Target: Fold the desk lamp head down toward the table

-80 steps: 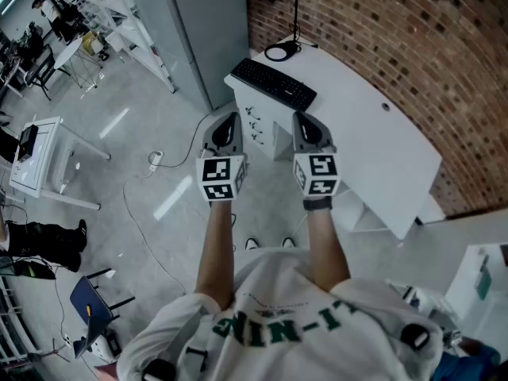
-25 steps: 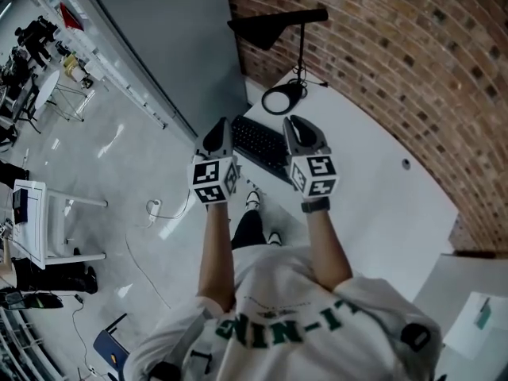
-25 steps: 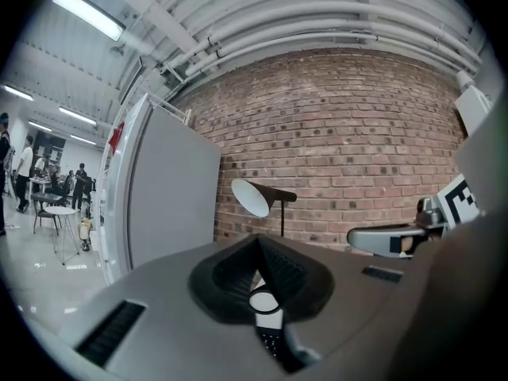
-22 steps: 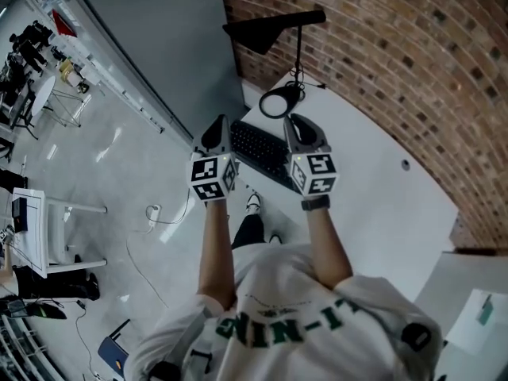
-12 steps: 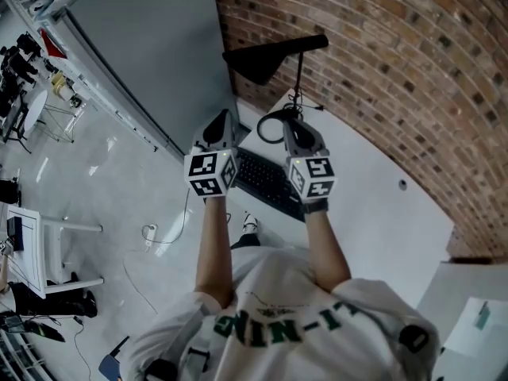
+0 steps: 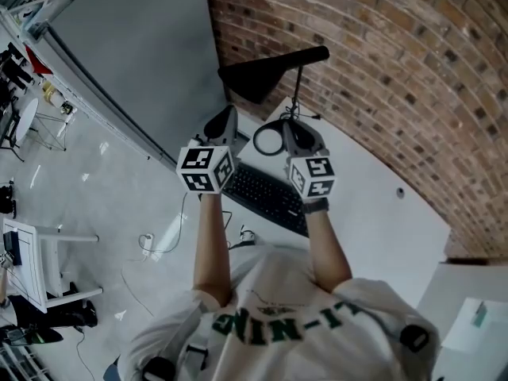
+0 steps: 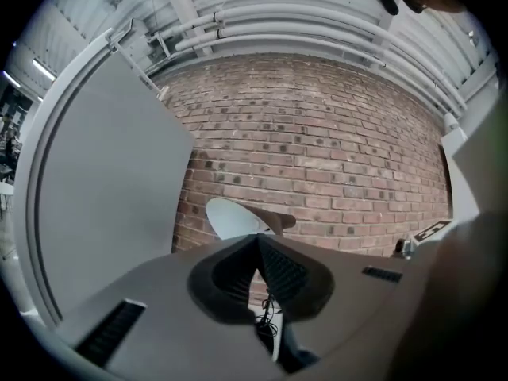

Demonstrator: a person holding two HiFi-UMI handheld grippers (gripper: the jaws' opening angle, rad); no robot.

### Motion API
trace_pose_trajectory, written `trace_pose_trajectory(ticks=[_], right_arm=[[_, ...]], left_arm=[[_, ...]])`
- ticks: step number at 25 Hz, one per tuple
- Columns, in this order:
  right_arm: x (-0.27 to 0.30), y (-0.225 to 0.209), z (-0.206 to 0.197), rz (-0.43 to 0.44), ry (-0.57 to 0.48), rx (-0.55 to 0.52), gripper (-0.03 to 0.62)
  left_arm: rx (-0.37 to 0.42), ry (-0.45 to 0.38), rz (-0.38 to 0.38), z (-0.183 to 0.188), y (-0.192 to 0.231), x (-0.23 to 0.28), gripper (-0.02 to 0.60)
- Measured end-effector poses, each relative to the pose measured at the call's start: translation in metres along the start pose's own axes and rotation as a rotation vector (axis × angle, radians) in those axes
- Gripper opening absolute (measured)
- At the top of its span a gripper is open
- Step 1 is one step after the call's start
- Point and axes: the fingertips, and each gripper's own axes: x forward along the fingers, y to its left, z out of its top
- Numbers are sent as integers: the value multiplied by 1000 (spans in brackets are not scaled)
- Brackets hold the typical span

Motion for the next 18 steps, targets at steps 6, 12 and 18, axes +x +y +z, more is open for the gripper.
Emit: trace_pose_trajectory(ticks=[6, 12, 18], right_arm=[[13, -11, -5, -5, 25, 4, 20], [17, -23, -14, -16, 50, 9, 20], [17, -35, -22, -32, 81, 26, 20]], left_arm=[[-53, 15, -120, -1, -10, 21, 71], [-100, 15, -217, -1, -23, 35, 135], [-141, -11, -216, -2, -25, 44, 119]])
